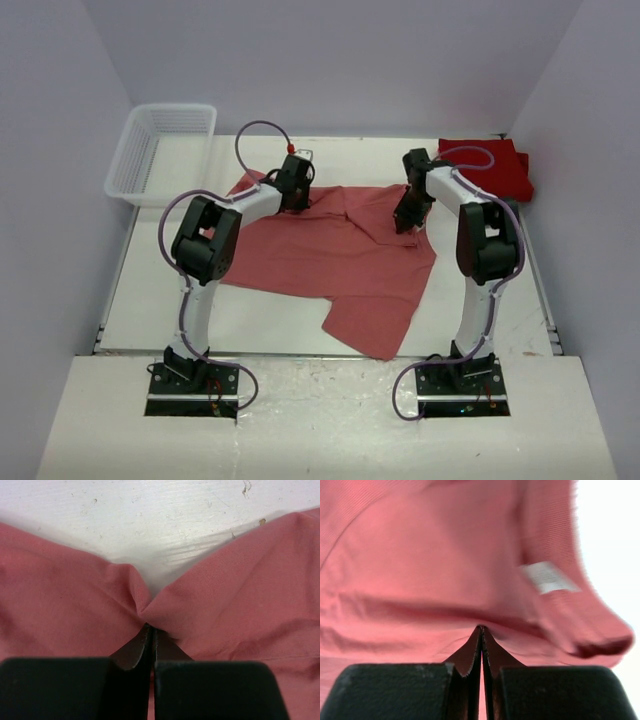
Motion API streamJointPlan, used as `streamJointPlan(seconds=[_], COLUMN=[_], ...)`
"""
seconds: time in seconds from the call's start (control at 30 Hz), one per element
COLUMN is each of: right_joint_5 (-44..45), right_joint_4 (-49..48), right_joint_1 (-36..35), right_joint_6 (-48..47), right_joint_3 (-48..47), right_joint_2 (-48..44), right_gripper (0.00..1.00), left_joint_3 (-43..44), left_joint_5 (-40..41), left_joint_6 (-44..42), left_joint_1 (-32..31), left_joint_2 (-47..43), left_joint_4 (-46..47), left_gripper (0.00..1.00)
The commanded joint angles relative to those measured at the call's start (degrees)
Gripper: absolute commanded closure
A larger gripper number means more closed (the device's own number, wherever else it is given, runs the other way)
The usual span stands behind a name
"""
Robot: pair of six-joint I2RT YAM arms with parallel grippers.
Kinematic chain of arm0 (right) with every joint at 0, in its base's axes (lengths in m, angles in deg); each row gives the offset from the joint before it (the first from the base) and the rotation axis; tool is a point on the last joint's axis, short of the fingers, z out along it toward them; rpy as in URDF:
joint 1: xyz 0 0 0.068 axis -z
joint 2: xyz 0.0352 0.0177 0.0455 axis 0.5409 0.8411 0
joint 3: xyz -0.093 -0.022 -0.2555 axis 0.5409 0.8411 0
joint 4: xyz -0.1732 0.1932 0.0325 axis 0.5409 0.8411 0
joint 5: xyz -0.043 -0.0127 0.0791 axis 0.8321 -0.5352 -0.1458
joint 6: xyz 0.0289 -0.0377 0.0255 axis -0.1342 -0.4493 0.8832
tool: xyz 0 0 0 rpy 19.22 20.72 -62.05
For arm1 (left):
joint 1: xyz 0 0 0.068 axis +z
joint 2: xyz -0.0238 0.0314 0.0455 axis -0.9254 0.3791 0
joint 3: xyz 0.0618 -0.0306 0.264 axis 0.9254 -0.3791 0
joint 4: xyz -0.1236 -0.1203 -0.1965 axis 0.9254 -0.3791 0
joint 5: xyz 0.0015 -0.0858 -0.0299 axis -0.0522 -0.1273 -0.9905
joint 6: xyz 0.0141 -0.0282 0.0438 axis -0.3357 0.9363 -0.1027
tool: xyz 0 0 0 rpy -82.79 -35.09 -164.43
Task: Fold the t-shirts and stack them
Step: Fold the flattened tshirt in 1/3 of the way
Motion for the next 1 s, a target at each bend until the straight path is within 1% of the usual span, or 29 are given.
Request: streamJointPlan(seconds=[0.0, 0.03, 0.13, 0.2, 0.23, 0.27, 0.37, 0.57, 0.67, 0.77, 0.83, 0.97], right_joint_5=[1.18, 1.88, 1.45, 1.01, -0.21, -0.4, -5.04, -10.67, -10.6, -8.94, -8.58, -6.83], right_joint_4=[2.98, 3.6, 3.26, -0.23, -1.74, -5.93, -8.77, -10.01, -7.39, -2.99, -2.11, -0.62], right_joint_1=[2.93, 3.81, 3.99, 3.91, 3.91, 3.91, 3.82, 3.64, 3.38, 3.03, 3.03, 2.68], right_joint_6=[0.53, 0.26, -5.96, -10.43, -11.59, -13.78, -16.95, -24.07, -25.92, -26.72, -26.37, -25.93], right_joint_3=[0.31, -0.22, -0.93, 1.35, 3.97, 5.39, 7.24, 5.31, 3.91, 0.31, -0.13, -1.62], right_joint_2=[-3.87, -3.34, -3.25, -5.7, -7.28, -10.86, -15.8, -18.54, -16.09, -9.6, -8.18, -5.89], right_gripper=[1.0, 1.0, 1.0, 1.0, 1.0, 1.0, 1.0, 1.0, 1.0, 1.0, 1.0, 1.0], left_joint_3=[-3.03, -2.77, -2.06, -1.54, -1.1, 0.38, 4.33, 4.7, 5.41, 6.46, 6.99, 7.51], left_joint_5=[-1.62, -1.7, -0.57, 0.76, 1.45, 3.03, 4.79, 4.36, 4.63, 4.19, 4.01, 2.08], left_joint_6=[2.55, 2.81, 3.95, 3.96, 3.69, 3.52, 3.08, 3.16, 2.55, 2.02, 2.02, 1.93], left_joint_1=[-1.93, -2.37, -2.64, -2.64, -2.55, -2.55, -2.46, -2.55, -2.46, -2.02, -1.67, 0.96], left_joint_2=[4.15, 4.32, 4.5, 4.32, 4.5, 4.85, 6.95, 7.58, 7.66, 8.01, 7.93, 7.4], left_joint_4=[-7.2, -7.2, -7.64, -7.64, -7.81, -8.94, -12.28, -11.42, -11.33, -11.68, -11.94, -11.77], left_gripper=[1.0, 1.0, 1.0, 1.0, 1.0, 1.0, 1.0, 1.0, 1.0, 1.0, 1.0, 1.0])
